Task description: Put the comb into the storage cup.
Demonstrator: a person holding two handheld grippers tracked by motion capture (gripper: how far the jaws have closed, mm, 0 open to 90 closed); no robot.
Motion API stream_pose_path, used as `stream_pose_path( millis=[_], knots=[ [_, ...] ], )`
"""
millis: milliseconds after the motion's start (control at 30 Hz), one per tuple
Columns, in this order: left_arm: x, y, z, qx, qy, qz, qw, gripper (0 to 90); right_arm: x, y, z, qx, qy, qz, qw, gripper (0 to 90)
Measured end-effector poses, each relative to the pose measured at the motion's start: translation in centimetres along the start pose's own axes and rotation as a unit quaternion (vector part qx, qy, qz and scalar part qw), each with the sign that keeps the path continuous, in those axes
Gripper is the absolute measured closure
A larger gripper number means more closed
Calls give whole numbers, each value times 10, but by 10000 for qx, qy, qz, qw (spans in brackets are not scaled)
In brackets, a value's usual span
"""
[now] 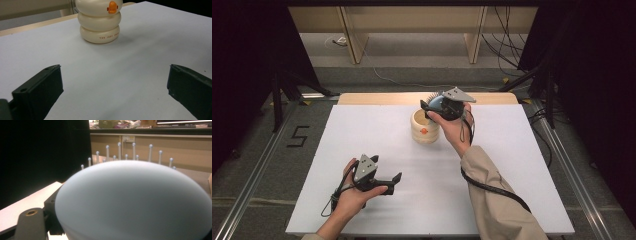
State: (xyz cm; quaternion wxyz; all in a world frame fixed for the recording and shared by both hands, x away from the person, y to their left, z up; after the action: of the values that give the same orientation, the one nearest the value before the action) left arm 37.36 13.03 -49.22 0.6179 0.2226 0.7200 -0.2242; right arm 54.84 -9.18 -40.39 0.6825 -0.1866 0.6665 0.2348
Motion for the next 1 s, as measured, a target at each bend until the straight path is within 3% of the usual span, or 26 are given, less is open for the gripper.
stream_pose_path(
  millis=[367, 733, 1000],
  knots=[
    [1, 1, 0, -13, 10, -6, 10000, 0, -1, 0, -5, -56, 66, -35, 10000, 177],
    [1, 1, 1, -30, -5, -30, 10000, 0, -3, -2, -8, -115, 229, 101, 9996, 134],
    [1, 2, 1, -52, 8, -10, 10000, 0, -4, -1, -13, -178, 353, 92, 9992, 53]
  ],
)
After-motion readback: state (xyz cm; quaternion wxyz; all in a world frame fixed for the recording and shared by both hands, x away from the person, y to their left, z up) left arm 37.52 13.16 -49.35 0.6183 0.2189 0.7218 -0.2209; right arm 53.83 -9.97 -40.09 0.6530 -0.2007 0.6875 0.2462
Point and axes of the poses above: each handheld gripper's, and its own axes: z roughly forward along the jaws, x roughly out of its underside, y roughly to its left, the point moved 4 cm from there along z, roughly forward along the jaws, and after that the axes turned 15 degrees about -y, right-handed, at the moved point
